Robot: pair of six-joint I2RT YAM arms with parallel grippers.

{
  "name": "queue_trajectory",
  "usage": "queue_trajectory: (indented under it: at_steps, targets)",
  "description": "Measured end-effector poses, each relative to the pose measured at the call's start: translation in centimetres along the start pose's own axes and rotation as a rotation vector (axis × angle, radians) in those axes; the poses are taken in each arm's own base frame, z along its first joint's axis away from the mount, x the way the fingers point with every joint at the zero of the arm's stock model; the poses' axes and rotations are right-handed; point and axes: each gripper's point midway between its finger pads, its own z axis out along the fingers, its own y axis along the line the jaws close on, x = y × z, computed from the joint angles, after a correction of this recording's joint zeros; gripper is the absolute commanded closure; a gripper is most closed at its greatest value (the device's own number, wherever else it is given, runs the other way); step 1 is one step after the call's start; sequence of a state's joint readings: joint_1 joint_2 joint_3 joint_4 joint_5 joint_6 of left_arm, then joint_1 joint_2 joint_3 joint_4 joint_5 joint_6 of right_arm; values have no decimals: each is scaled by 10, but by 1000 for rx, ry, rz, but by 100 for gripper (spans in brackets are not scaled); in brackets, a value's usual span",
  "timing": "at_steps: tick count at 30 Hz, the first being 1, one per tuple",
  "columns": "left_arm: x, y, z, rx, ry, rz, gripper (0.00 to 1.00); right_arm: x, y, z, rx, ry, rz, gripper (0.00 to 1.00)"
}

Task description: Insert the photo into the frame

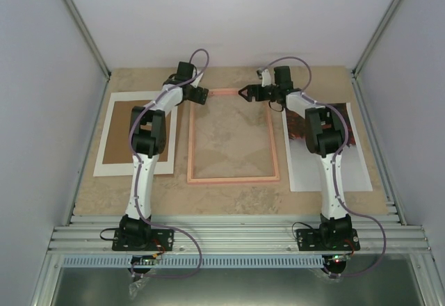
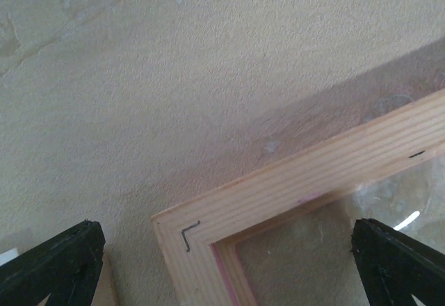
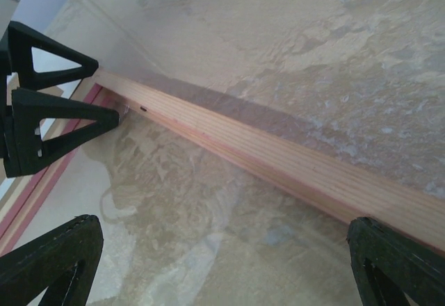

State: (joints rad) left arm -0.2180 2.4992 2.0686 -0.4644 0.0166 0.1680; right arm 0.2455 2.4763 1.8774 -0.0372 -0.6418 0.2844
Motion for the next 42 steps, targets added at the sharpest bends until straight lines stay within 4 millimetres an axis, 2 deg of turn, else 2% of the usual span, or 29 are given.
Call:
queue_trajectory:
  at_steps: [9,14,15,16,22,25,27,30,35,39,42]
  targets:
    - [-2,2,-7,-9,0,0,1,8,4,-9,8,31,-20,2]
    - [-13,2,-36,-5,-10,-4,1,14,16,-27,13,69,-21,2]
    - [-20,2,-48,-3,-25,-6,1,20,16,-28,15,84,-17,2]
    - [-27,3,-62,-3,-42,-8,1,6,27,-40,12,64,-41,2]
    - [-69,7,-161,-16,-182,-12,0,-41,78,-94,0,-20,-157,2]
    - [-69,6,-197,-19,-217,-19,1,-57,104,-124,-4,-64,-214,2]
    - [-61,4,-209,-18,-214,-23,0,-59,115,-139,-4,-80,-239,2]
    - [-36,0,-210,-12,-171,-29,0,-48,119,-147,-2,-71,-235,2]
    - [12,-9,-186,15,-55,-43,1,-5,97,-130,19,17,-148,2]
    - [25,-13,-170,33,-15,-52,0,19,73,-107,50,70,-82,2]
    - [36,-17,-150,50,24,-55,1,43,50,-87,81,119,-25,2]
